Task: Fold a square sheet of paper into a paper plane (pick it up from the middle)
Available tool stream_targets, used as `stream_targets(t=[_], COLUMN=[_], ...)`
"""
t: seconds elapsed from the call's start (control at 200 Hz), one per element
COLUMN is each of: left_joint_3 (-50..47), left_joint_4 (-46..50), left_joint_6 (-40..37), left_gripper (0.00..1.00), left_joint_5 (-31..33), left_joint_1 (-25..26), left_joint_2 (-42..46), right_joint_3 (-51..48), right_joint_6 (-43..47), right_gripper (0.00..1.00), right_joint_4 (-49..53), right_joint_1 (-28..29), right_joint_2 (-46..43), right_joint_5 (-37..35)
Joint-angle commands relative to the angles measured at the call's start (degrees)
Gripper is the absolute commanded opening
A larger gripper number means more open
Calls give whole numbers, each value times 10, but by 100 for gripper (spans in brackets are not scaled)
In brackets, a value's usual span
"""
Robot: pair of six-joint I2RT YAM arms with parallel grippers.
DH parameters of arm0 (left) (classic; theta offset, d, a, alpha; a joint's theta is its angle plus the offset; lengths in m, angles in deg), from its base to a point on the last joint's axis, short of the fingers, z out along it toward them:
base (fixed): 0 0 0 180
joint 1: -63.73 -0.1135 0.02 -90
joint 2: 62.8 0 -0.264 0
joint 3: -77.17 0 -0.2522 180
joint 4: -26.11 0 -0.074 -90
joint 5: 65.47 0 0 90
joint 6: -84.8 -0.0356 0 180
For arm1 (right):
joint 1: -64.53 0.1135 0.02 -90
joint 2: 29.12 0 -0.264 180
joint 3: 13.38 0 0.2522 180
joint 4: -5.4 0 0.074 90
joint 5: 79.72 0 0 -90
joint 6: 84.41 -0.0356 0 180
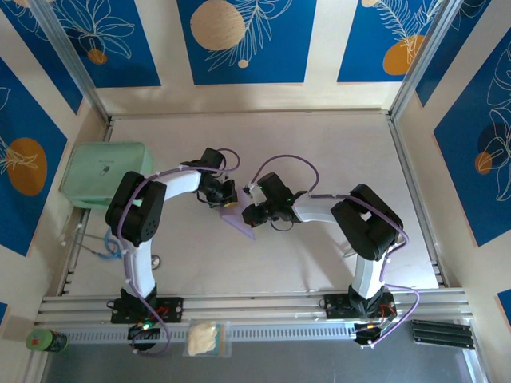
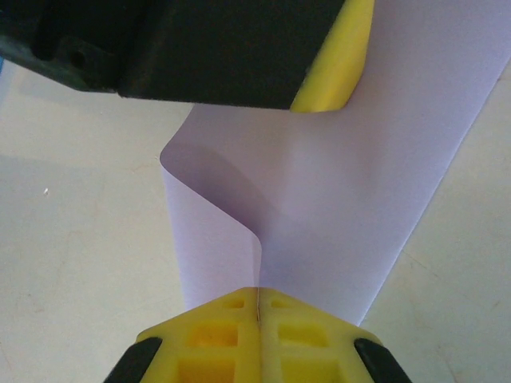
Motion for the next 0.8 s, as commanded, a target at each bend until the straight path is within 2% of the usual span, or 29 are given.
stream_targets(t=[0.0, 0.44, 0.63, 0.795], left_joint_3=[-2, 5, 0, 1], left_joint_4=[4, -5, -9, 12], left_joint_6=[6, 15, 21, 18], left_gripper=[5, 6, 15, 14], left_joint_5=[-1, -6, 22, 45], left_joint_1=[5, -1, -10, -12], left_joint_2=[-6, 13, 40, 22], right_joint_3=[13, 20, 22, 25], right_joint_6=[-7, -6, -6, -9], right_gripper=[0, 0, 0, 0], right_joint_4=[13, 25, 27, 25], right_joint_1=[-3, -3, -3, -3], right_joint_2=[14, 32, 32, 28], right_joint_5=[-4, -11, -8, 0])
